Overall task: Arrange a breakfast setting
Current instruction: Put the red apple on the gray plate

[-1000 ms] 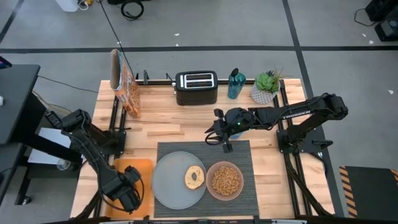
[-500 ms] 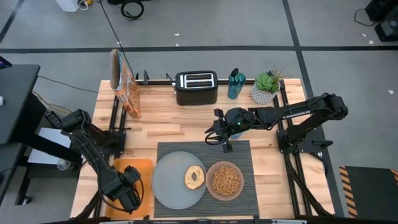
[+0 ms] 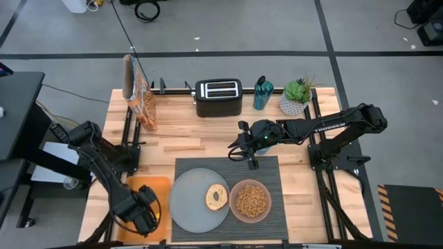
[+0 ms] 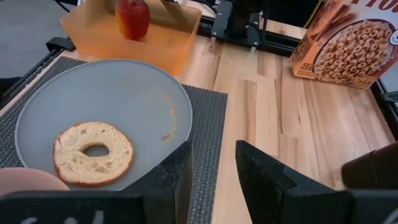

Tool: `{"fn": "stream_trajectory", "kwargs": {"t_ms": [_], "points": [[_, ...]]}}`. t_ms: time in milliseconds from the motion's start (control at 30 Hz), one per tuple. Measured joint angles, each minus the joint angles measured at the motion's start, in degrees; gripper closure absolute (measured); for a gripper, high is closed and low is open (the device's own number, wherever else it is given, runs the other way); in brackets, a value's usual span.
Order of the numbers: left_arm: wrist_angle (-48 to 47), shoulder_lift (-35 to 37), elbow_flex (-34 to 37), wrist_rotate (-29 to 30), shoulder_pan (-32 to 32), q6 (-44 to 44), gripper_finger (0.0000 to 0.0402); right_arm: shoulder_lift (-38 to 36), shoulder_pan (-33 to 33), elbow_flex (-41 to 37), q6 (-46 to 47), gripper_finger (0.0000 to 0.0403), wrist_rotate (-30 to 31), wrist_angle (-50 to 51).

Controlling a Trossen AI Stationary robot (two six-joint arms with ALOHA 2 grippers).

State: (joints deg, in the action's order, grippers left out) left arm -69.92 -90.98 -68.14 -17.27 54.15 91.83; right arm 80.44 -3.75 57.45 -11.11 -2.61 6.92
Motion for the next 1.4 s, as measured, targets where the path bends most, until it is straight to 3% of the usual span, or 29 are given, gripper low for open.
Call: {"fn": "stream_trajectory", "kwargs": {"t_ms": [333,500,633,967,1400], "points": [[-11.49,1.84,-11.23,1.54,-4.78,-2.43,0.0382,0.00,0.00,0.04,-0.03,0.0275,-0.02,-0.99],[-13.95,1.86,-19.35,10.25,-9.26,-7.46,0.0382,0.00,0.00,0.04,-0.43,0.0275,-0.03,-0.70],[-12.75,1.86,-21.13,13.91,-13.62,-13.20,0.0382,0.00,0.00,0.04,-0.44,0.0275,-0.04,-0.25],[-0.30,-2.19,-19.58,13.36,-24.15,-32.39,0.0381,-1.06,-0.18,0.07,-0.36,0.0275,-0.07,1.92],[2.50,-14.38,-19.52,6.36,-29.59,-47.49,0.0381,-2.36,-1.70,0.09,0.56,0.0275,-0.11,3.66]]}}
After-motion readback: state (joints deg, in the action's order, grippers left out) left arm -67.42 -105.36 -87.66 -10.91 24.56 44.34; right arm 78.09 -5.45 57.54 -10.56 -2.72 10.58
